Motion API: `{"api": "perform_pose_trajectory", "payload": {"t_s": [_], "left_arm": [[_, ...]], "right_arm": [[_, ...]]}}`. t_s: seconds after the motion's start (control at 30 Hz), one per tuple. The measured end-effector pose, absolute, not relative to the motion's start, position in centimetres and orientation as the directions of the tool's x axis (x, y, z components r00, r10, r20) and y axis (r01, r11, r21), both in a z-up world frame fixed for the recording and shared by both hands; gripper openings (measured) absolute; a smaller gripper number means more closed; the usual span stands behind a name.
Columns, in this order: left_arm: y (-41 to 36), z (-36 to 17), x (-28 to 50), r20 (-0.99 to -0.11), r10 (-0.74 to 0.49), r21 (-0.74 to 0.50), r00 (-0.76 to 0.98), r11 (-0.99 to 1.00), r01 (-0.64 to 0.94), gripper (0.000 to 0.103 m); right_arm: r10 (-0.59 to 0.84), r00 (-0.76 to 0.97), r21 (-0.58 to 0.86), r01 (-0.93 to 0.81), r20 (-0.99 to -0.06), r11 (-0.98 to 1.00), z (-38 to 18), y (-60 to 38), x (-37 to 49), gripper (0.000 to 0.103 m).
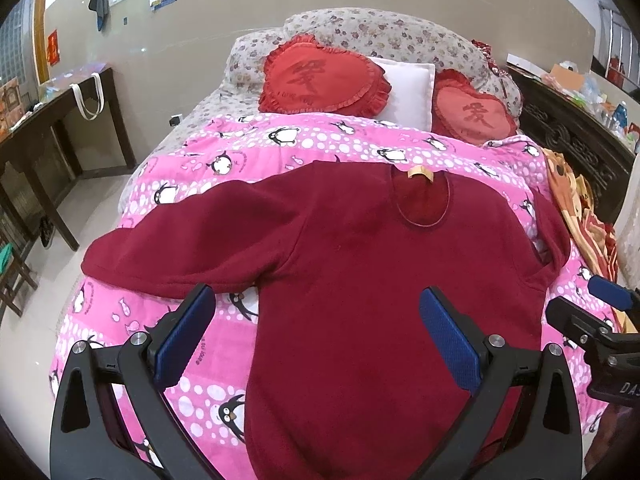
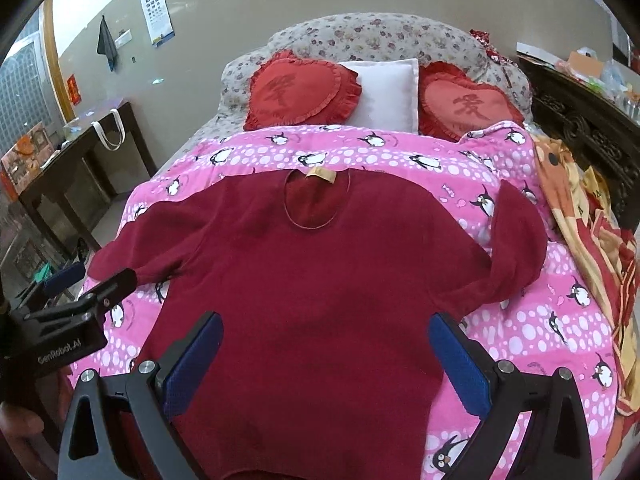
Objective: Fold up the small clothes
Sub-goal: 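Move the left gripper over the sweatshirt sleeve beside the body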
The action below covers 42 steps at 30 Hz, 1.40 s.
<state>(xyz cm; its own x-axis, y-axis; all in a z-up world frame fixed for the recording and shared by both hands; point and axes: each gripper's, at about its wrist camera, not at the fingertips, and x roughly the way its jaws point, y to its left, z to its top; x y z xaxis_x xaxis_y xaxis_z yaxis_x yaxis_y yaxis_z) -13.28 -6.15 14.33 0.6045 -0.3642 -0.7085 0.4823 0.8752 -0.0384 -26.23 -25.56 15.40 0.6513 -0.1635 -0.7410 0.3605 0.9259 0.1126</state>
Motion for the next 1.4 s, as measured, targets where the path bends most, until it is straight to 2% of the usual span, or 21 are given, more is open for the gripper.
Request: {"api": "perform_pose_trajectory", "payload": {"t_s": [0.6, 1.4], "left_arm": [[-6.2, 13.3, -12.3, -0.720, -0.362, -0.057, 0.591, 0.881, 0.470, 0.102], [-6.8, 11.3, -10.4, -0.749, -0.332, -0.058, 0.574, 0.895, 0.442, 0.102]], "right_arm": [[-0.198, 0.639, 0.120, 0.419, -0.743, 0.900, 14.0, -26.0, -24.4, 0.102], [-0.175, 0.618, 0.137, 0.424, -0.766, 0.895, 12.8, -26.5, -21.7, 0.102]]}}
